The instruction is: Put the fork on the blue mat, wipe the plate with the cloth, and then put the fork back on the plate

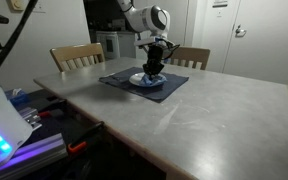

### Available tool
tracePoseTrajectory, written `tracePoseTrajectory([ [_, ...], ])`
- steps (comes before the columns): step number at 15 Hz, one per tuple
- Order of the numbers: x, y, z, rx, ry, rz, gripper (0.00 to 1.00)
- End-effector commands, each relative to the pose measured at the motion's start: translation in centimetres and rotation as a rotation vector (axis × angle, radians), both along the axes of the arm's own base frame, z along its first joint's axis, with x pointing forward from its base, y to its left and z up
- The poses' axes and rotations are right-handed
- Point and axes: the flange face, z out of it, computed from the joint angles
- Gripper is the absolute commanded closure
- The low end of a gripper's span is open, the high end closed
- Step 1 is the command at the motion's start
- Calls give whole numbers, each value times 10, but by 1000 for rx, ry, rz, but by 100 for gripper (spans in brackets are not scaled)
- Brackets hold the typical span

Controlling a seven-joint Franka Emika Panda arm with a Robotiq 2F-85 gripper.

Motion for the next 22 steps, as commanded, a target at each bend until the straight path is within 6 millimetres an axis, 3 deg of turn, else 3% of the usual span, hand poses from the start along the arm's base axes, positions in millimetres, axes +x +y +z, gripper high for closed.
tracePoseTrajectory([
  [1,15,5,-7,-86,-86,-36,98],
  [12,34,34,0,-57,-206,5,98],
  [22,25,38,23,224,-181,129,98],
])
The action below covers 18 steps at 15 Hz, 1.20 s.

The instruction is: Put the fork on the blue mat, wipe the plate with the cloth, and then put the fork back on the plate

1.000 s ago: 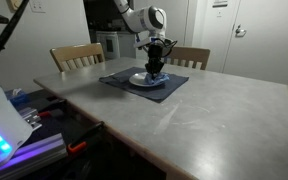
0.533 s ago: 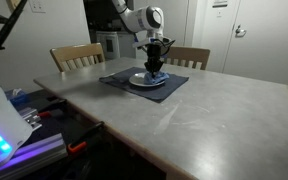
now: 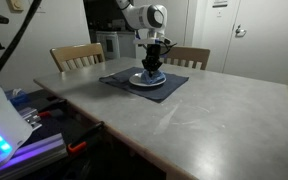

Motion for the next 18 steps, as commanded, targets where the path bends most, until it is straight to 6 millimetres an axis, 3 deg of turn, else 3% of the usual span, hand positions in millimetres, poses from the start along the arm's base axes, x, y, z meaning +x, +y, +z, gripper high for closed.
tracePoseTrajectory([
  [1,-7,8,12,111,-6,59,98],
  [6,-21,22,22,201,21,166,98],
  [12,-54,18,16,257,204,295,98],
  [15,-69,14,4,273,278,267,98],
  [18,-79,-1,-11,157,348,103,98],
])
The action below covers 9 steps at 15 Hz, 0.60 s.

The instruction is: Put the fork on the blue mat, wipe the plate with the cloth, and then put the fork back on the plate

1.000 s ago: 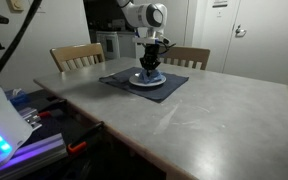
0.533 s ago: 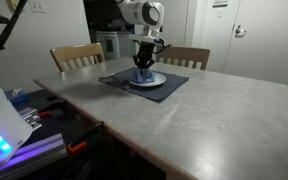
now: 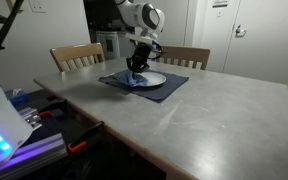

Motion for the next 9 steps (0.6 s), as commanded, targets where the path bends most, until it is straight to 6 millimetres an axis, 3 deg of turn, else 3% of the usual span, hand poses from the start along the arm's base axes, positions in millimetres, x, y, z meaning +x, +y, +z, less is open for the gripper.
tracePoseTrajectory([
  [1,-13,-19,-12,-135,68,-132,98],
  [9,-7,-41,-20,-402,73,-306,98],
])
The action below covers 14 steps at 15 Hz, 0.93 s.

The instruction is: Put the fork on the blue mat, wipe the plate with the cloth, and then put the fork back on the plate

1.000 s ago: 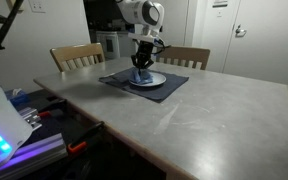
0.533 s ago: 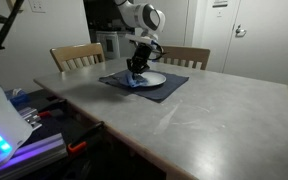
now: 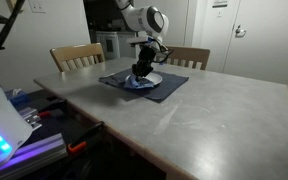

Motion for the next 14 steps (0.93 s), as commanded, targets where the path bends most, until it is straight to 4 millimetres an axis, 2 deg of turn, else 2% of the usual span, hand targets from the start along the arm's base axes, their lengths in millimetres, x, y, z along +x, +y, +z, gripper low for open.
tracePoseTrajectory([
  [1,8,-3,-8,-106,-2,-25,98],
  [8,27,13,-4,-258,-113,-69,98],
  [14,46,32,4,-313,-226,-75,98],
])
